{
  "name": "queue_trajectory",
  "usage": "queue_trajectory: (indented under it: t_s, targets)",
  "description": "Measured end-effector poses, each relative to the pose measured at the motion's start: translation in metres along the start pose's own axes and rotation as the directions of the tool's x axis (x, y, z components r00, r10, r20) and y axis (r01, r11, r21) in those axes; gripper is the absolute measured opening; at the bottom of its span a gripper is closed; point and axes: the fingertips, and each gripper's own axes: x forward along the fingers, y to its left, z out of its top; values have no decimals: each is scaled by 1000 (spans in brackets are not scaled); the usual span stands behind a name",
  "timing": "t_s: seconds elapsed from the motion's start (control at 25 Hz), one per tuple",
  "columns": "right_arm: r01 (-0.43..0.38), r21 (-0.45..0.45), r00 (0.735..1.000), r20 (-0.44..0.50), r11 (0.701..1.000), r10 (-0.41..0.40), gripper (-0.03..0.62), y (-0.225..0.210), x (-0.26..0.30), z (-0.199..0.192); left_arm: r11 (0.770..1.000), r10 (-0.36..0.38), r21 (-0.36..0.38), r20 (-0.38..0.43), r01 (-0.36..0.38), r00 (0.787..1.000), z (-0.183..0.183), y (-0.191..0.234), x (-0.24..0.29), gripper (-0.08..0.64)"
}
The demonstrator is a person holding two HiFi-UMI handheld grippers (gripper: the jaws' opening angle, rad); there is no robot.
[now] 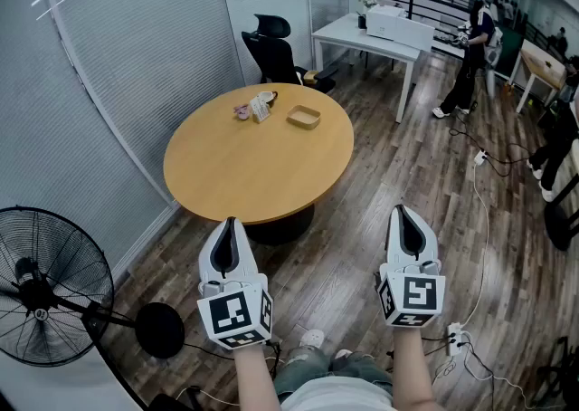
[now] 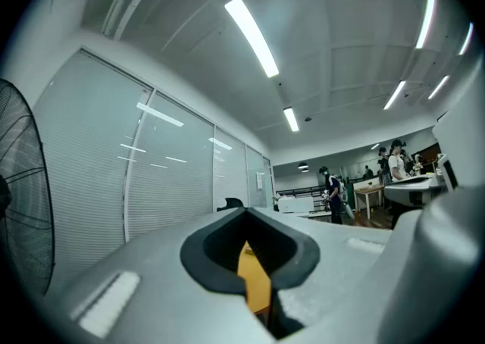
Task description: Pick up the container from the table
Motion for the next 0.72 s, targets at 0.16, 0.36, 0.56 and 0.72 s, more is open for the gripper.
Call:
queue_trajectory:
  t_s: [0.16,0.36,0.56,0.72]
  targets:
    - [3,3,1000,-1,1000,-3,18,-1,3,-1,1000,0,-2,-7,0,1000,-3,1,3,0]
    - [1,6,1000,-7,1000,-1,18,3,9,-4,1000,-4,-5,-13,4,1000,-8,4,10,0]
    - [-21,37,1000,-18,999,21,30,7,24,-8,1000,-16,-11,-17,16,1000,-12,8,25,0]
    - [-64,65,997,-26,996,66,244,20,43,-12,999,-32,-12,-18,32,999,-16,14,46,0]
